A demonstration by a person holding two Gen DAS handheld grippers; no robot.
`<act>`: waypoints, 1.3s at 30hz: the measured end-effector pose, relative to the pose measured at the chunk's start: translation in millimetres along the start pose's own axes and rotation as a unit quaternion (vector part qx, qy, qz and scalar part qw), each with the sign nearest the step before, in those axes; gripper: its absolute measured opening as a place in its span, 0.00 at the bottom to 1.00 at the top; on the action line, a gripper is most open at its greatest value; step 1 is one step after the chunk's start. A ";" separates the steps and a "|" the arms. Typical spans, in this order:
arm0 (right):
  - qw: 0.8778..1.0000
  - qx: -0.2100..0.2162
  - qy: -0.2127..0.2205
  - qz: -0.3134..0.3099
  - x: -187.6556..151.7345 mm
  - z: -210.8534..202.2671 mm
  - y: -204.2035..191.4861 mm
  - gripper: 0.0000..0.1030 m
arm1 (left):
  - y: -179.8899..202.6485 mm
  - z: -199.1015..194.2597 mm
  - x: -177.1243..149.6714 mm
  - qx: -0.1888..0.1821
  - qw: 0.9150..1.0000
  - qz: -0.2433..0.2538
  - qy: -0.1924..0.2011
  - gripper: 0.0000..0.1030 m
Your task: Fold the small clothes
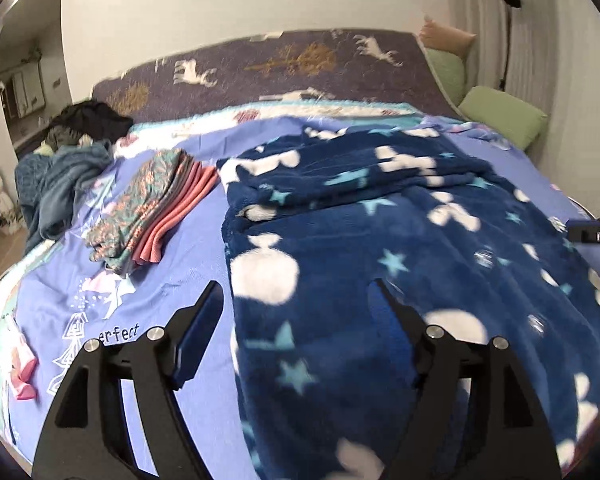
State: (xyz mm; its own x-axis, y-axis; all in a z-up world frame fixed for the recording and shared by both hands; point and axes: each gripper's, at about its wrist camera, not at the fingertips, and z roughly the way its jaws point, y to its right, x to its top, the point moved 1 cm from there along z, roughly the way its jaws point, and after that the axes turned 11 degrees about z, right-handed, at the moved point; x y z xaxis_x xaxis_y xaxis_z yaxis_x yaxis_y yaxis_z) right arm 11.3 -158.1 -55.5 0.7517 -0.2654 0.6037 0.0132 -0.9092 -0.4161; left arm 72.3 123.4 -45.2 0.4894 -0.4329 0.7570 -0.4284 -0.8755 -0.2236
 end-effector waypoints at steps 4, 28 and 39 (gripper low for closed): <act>0.994 0.089 -0.046 -0.038 -37.9 -10.1 -45.3 0.44 | 14.6 -26.9 -14.6 -0.009 1.000 0.008 0.013 0.74; 0.988 0.131 -0.083 0.014 -71.4 -24.4 -57.9 0.07 | 38.1 -95.5 -131.2 0.005 0.997 0.068 -0.025 0.74; 0.989 0.106 -0.107 0.002 -93.6 -10.2 -51.0 0.25 | 24.9 -98.8 -145.5 -0.087 0.996 -0.009 -0.014 0.16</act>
State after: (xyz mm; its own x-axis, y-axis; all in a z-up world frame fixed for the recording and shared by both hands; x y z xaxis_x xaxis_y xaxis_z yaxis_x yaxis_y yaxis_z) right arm -66.5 -90.1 -83.9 0.8740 -0.1742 0.4536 0.1305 -0.8151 -0.5644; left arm -84.6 185.8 -100.3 0.5176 -0.4249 0.7426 -0.5428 -0.8340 -0.0989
